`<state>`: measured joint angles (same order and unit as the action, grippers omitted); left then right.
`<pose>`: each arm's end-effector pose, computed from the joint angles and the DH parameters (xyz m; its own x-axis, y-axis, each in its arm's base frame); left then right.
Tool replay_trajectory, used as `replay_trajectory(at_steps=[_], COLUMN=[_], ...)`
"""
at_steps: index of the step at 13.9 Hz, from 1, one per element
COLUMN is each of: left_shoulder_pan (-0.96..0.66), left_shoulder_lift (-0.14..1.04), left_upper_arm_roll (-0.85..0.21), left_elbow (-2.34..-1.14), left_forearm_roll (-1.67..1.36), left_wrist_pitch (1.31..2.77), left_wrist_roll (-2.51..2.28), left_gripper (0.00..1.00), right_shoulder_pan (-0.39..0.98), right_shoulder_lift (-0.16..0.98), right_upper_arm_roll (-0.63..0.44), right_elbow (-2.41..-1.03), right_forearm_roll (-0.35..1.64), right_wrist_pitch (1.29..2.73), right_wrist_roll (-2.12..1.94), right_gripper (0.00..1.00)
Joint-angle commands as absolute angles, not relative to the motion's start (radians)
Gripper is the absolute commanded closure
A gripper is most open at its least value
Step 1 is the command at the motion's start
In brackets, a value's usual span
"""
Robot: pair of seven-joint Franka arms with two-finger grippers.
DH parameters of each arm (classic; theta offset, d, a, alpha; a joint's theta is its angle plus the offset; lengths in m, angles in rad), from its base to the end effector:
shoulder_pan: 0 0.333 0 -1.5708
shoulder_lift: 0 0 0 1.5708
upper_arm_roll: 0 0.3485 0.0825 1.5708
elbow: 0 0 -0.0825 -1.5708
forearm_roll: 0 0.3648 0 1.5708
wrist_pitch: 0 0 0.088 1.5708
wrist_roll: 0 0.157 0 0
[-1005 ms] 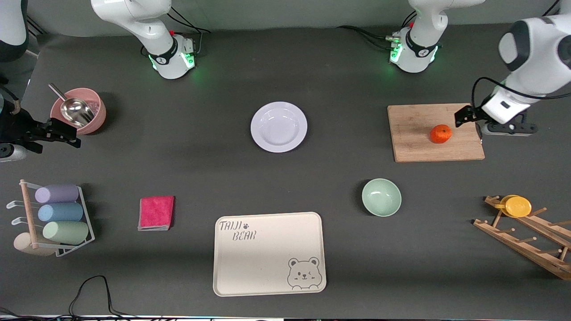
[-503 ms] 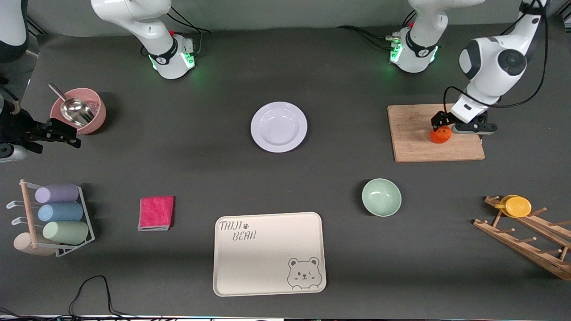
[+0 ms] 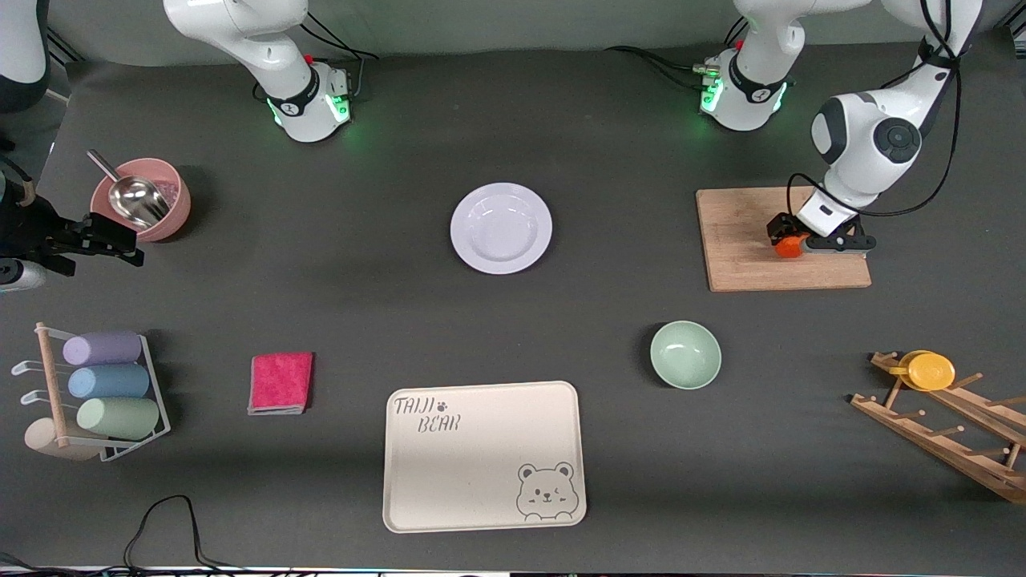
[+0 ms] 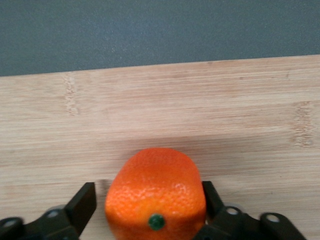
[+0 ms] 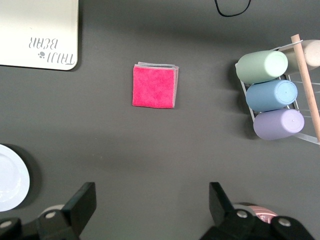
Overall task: Place orange and plate with both arms
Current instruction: 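Reach the left gripper down to the orange on the cutting board, then close the left gripper on the orange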
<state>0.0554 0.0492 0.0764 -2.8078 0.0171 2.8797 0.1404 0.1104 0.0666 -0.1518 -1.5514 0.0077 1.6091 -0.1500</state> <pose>0.3695 0.0487 0.1951 0.9995 -0.0253 0.0213 -0.0251 -0.9996 -0.0117 0.5599 -0.0193 0.5831 0.9941 0.1083 -0.0084 0.1084 -0.9941 0.0011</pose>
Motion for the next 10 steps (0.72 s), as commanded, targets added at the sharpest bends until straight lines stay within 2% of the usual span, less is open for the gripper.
replay_trajectory(at_steps=[1, 2, 5, 6, 10], left_shoulder_pan=[0.064, 0.064, 0.061, 0.061, 0.052], left_shoulder_lift=[0.025, 0.023, -0.009, -0.046, -0.198], left_upper_arm_roll=[0.072, 0.072, 0.071, 0.071, 0.060], left_elbow=[-2.833, -2.833, -2.829, -2.812, -2.555], left_forearm_roll=[0.029, 0.031, 0.029, 0.029, 0.031], left_wrist_pitch=[2.885, 2.885, 2.870, 2.802, 2.253], left_wrist_roll=[0.137, 0.137, 0.132, 0.132, 0.114], left_gripper=[0.69, 0.77, 0.78, 0.78, 0.78], right_shoulder_pan=[0.115, 0.115, 0.117, 0.117, 0.117], right_shoulder_lift=[0.052, 0.051, 0.017, -0.009, -0.145], right_upper_arm_roll=[-0.150, -0.150, -0.138, -0.127, -0.046], right_elbow=[-1.555, -1.555, -1.589, -1.618, -1.771], right_forearm_roll=[0.005, 0.005, 0.005, 0.006, 0.044], right_wrist_pitch=[1.618, 1.618, 1.618, 1.623, 1.664], right_wrist_roll=[-0.140, -0.140, -0.124, -0.120, 0.012], right_gripper=[0.00, 0.00, 0.00, 0.00, 0.00])
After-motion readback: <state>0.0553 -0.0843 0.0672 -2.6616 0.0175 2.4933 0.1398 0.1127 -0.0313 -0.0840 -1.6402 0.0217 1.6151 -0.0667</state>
